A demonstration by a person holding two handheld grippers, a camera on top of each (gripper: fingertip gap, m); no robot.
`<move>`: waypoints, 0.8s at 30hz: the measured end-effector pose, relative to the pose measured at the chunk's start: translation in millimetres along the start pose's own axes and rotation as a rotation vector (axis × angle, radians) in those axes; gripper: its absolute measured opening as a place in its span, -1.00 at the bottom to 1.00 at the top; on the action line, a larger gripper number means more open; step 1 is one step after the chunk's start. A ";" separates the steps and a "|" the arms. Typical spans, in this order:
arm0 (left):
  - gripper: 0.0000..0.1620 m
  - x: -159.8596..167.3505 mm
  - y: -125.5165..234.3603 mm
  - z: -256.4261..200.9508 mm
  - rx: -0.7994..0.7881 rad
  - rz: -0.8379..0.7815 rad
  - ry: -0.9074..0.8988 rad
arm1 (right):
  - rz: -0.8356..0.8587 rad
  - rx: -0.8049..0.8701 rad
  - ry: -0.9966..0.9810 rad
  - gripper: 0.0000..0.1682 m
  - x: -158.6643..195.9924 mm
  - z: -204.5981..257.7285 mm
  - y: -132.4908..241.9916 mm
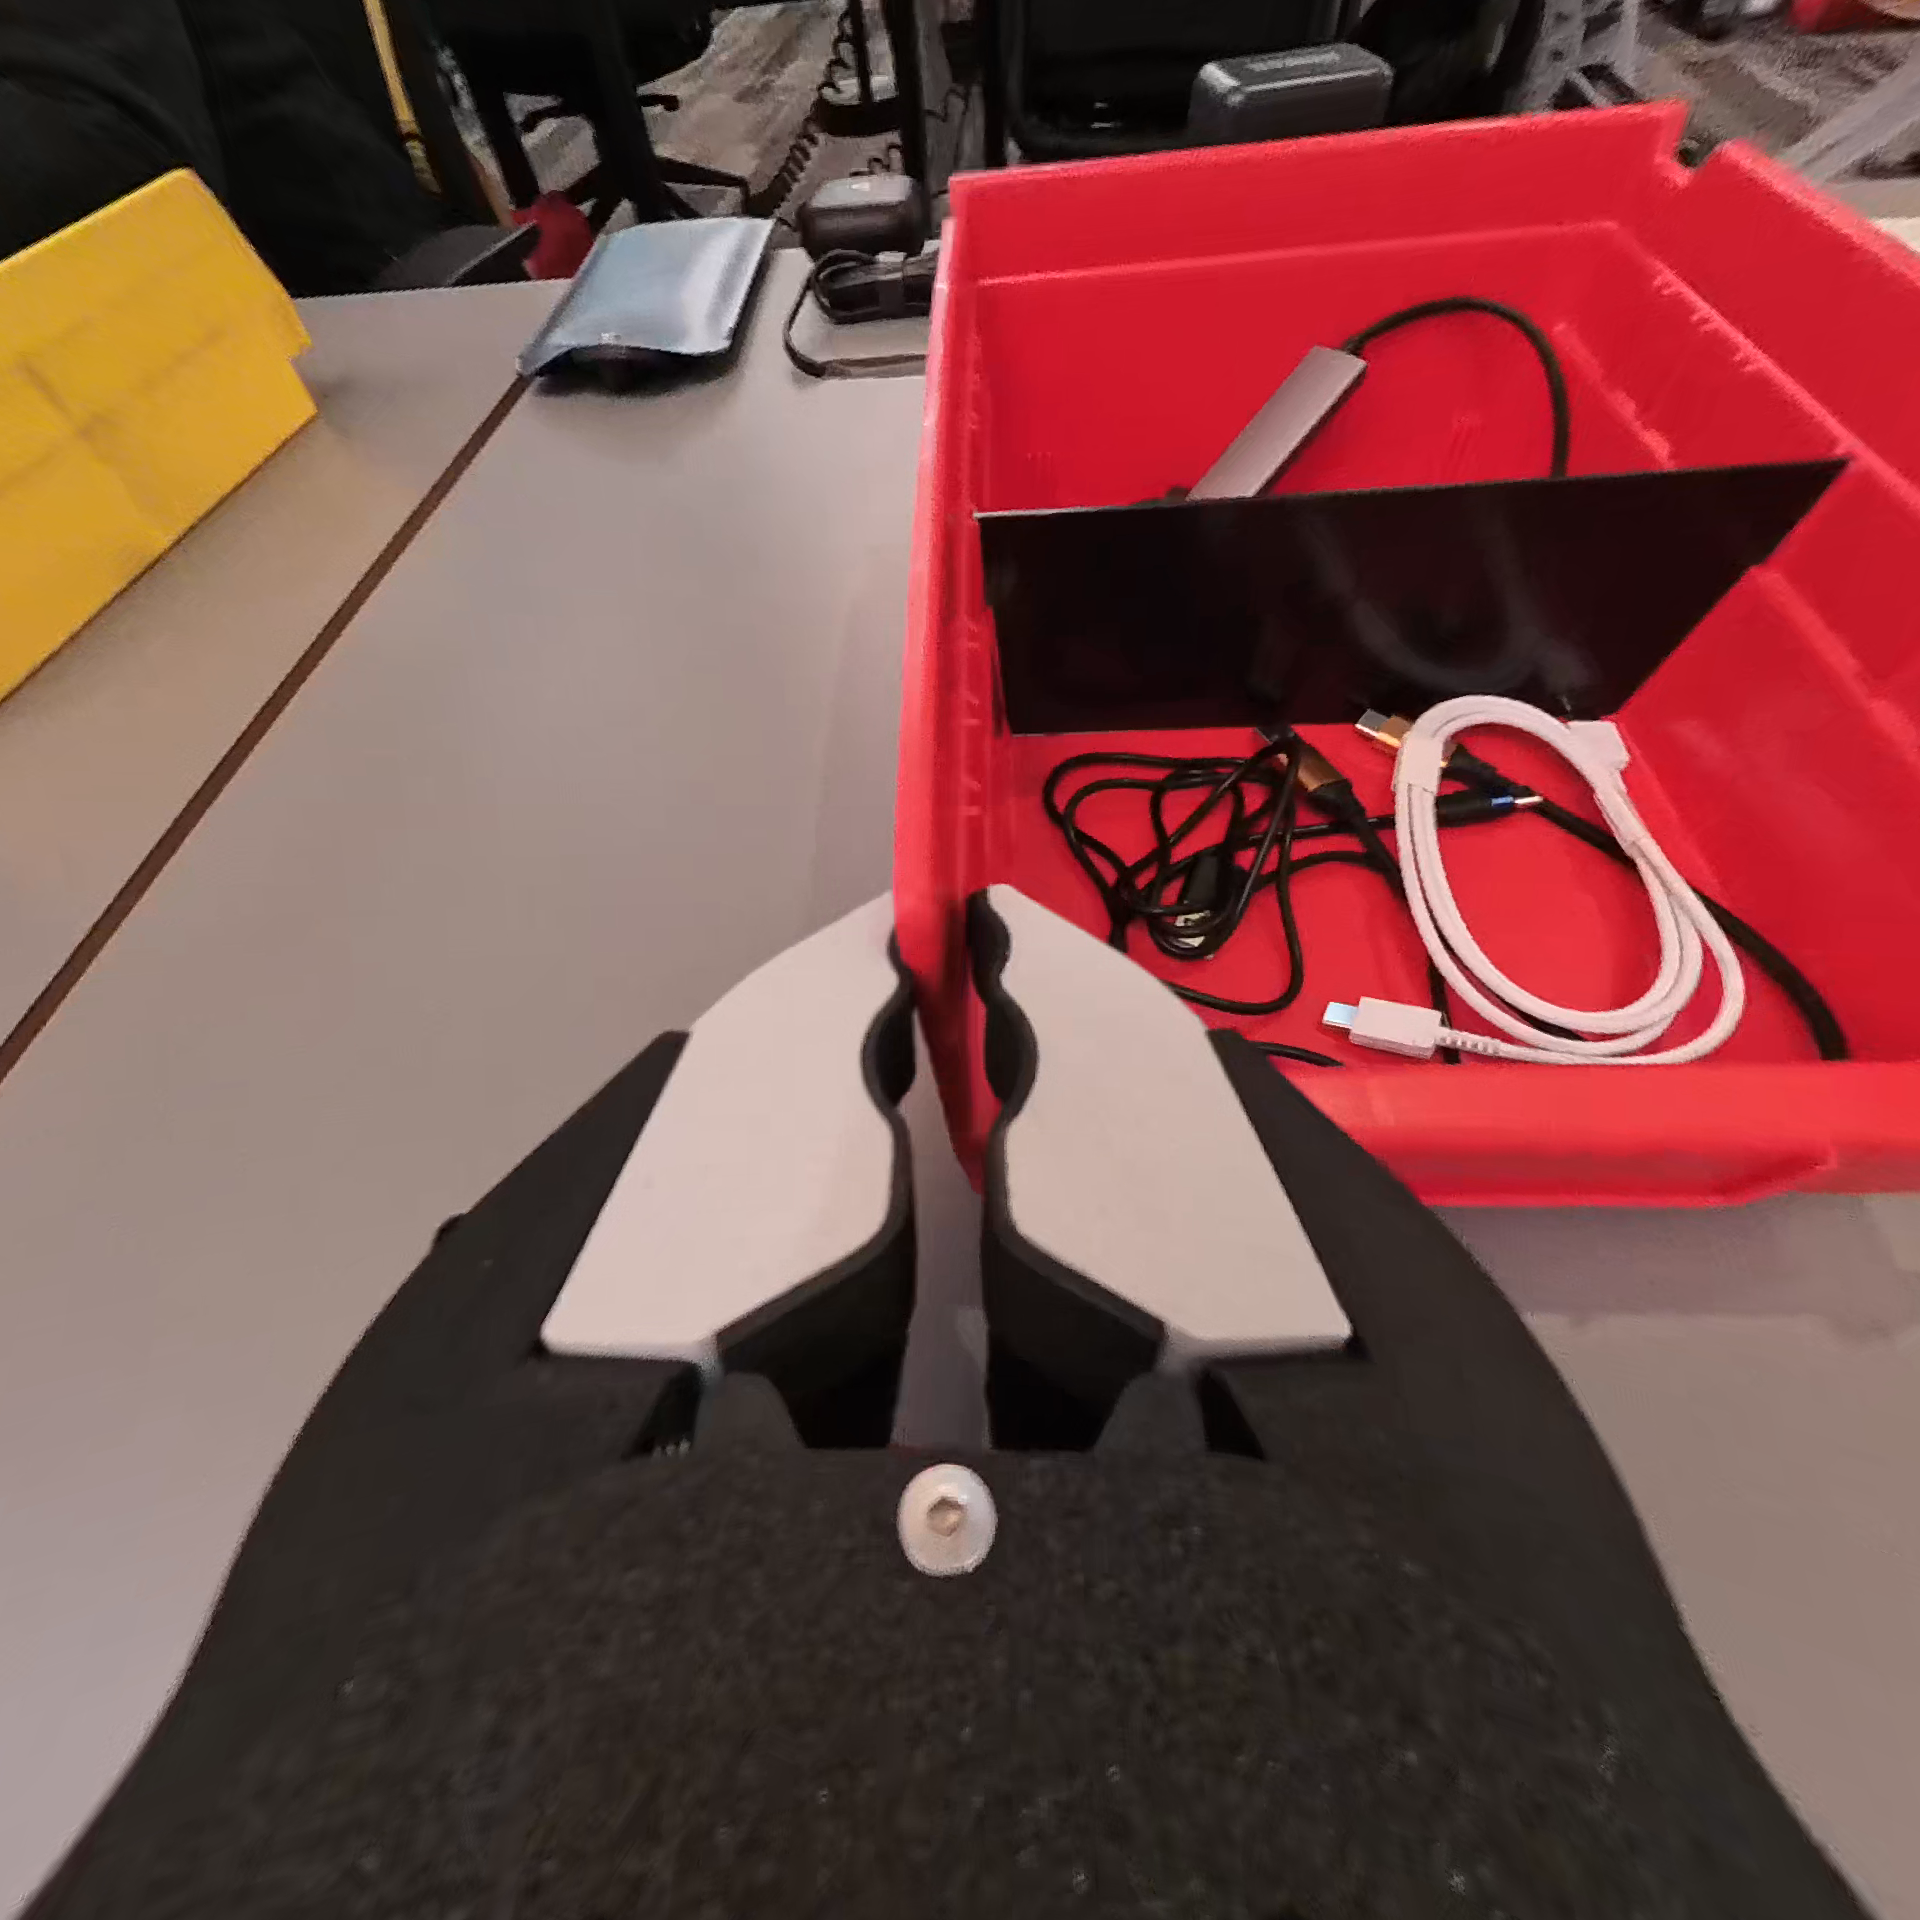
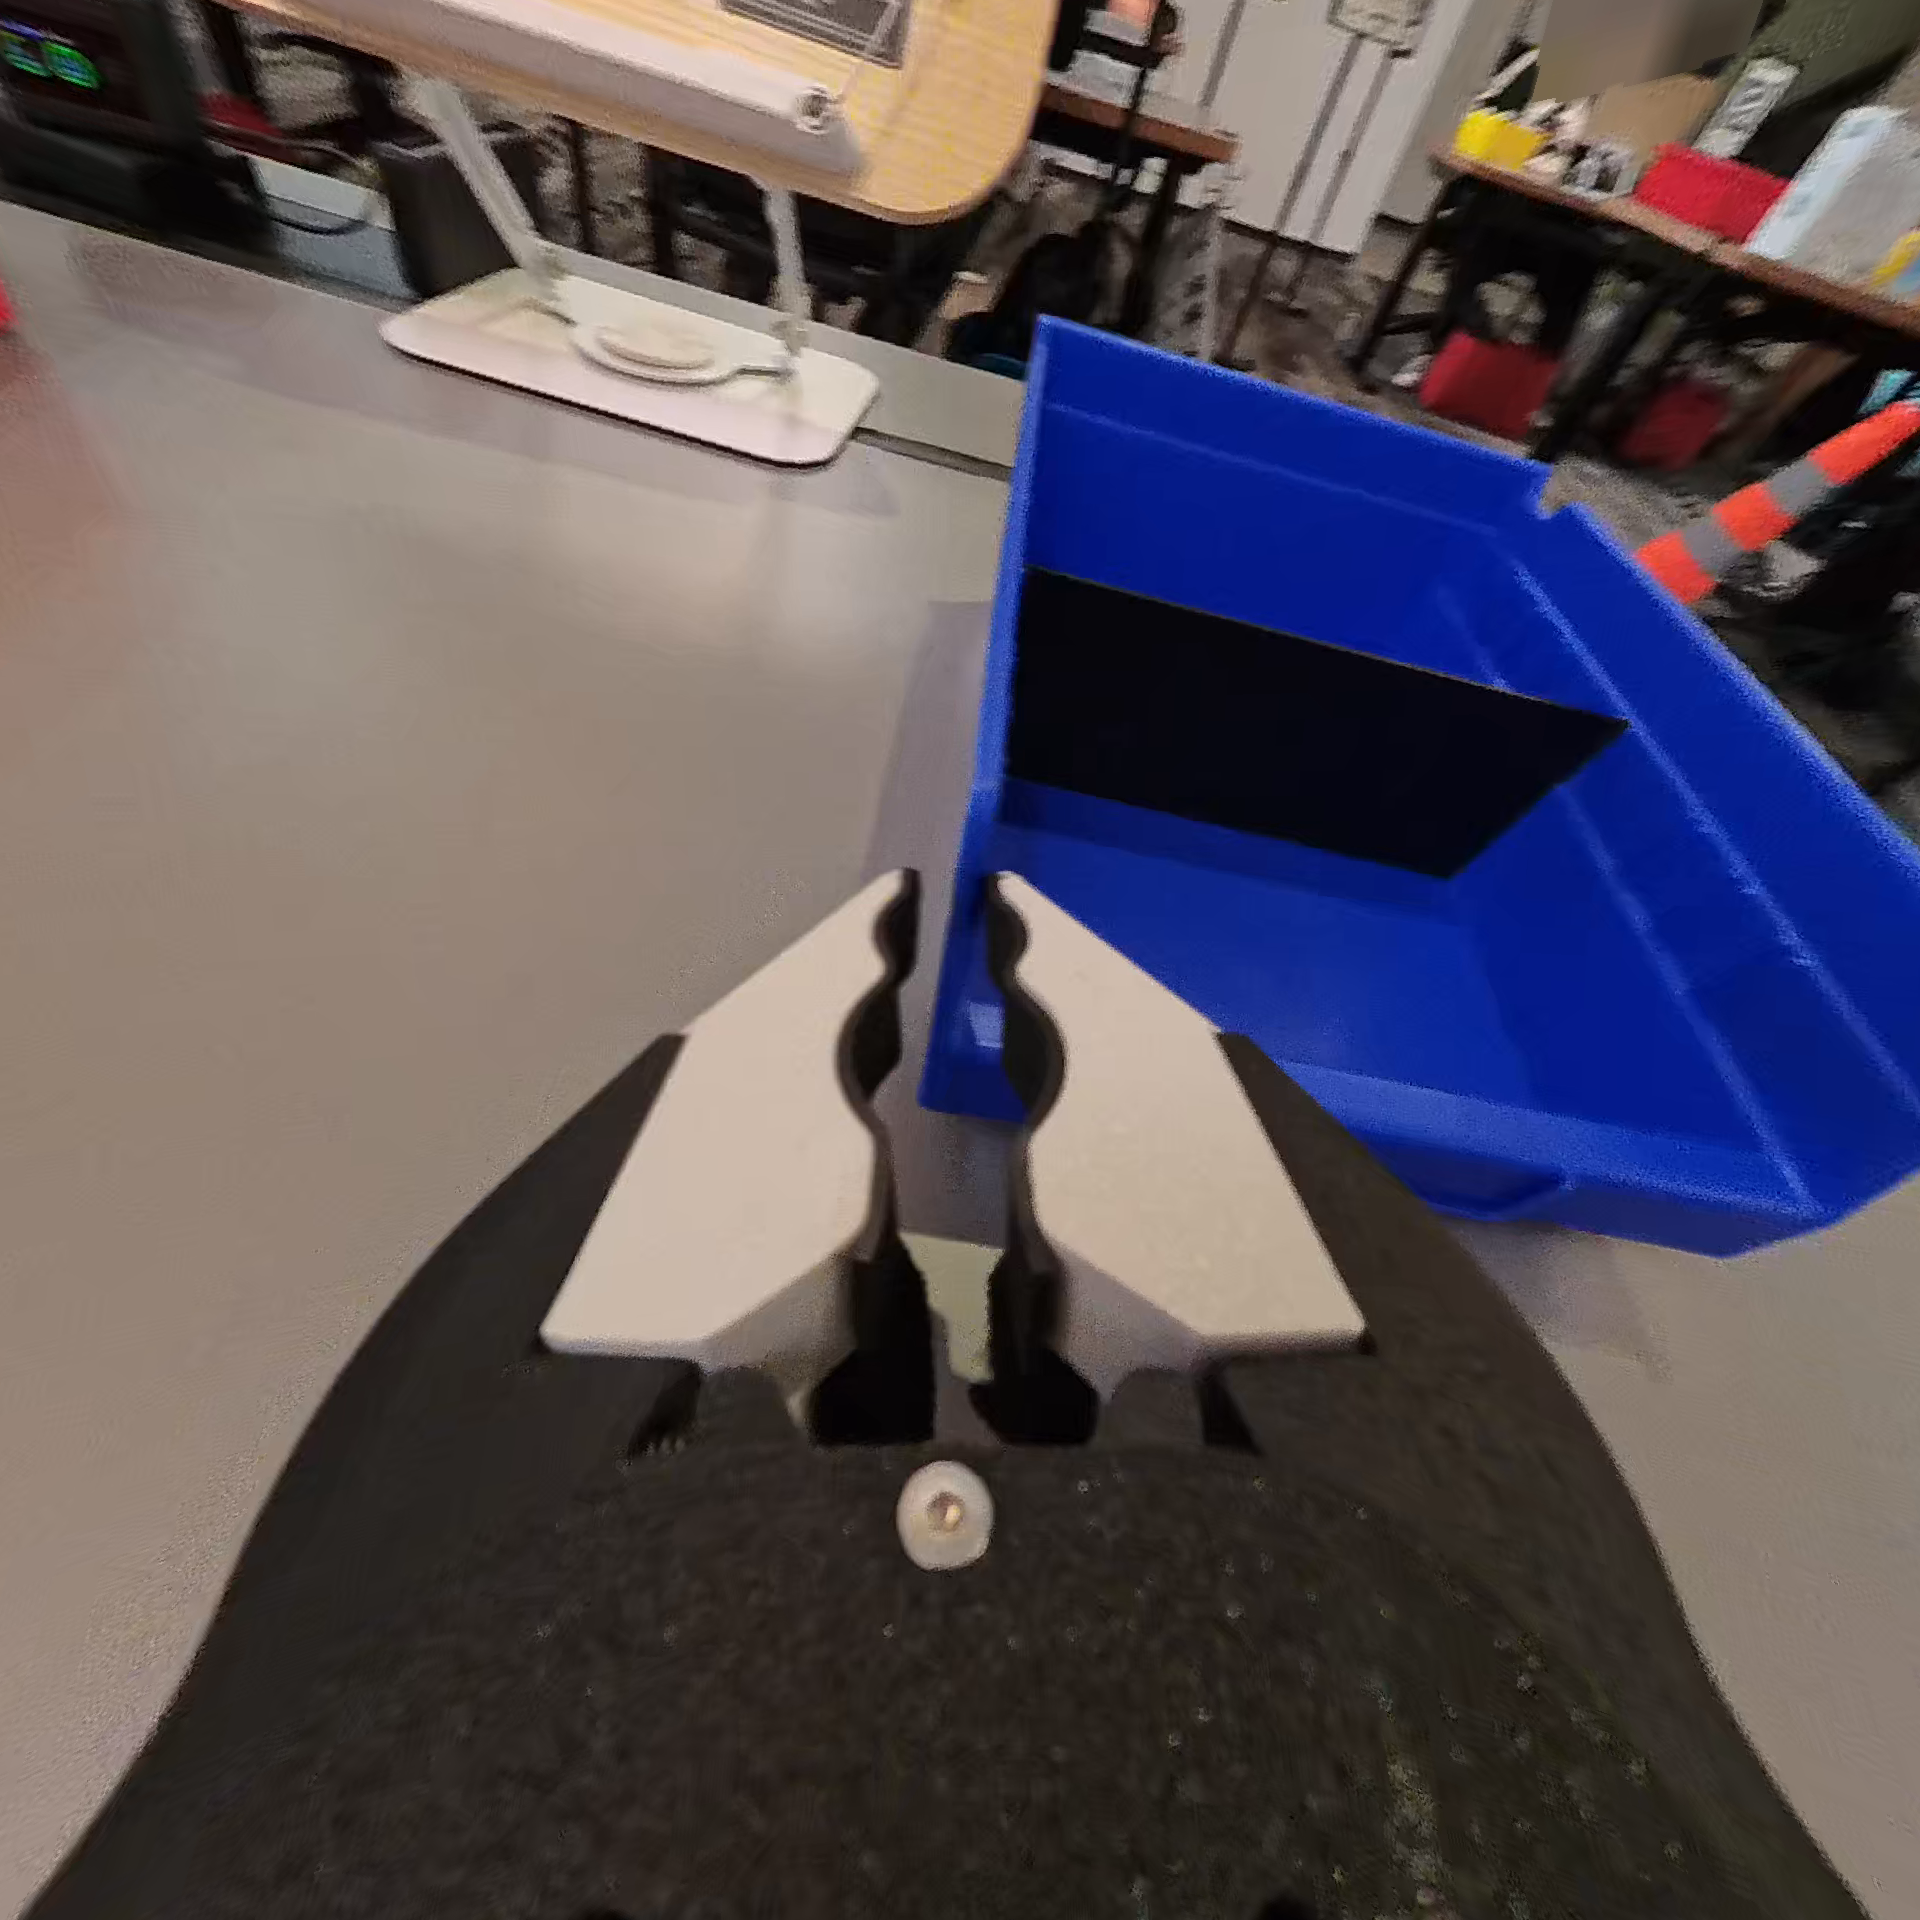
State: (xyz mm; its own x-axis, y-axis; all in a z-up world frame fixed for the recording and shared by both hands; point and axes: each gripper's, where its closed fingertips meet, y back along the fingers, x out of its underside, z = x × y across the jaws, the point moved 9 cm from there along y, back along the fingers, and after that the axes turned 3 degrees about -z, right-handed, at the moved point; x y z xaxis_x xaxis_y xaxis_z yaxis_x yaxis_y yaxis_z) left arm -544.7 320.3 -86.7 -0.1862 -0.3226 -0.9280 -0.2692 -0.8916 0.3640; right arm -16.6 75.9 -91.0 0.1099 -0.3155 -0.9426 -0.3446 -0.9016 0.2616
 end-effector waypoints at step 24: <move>-0.94 1.8 7.4 13.2 0.030 0.016 0.083 | -0.017 -0.078 -0.057 -0.94 1.1 -1.4 -4.0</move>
State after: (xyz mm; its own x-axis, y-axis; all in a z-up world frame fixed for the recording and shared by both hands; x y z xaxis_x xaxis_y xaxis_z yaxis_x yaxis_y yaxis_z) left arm -559.6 317.3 -84.6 -0.1121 -0.3634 -0.9249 -0.2951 -0.8766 0.3802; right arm -13.8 78.8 -92.8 0.0615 -0.2842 -0.9568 -0.2694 -0.9277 0.2583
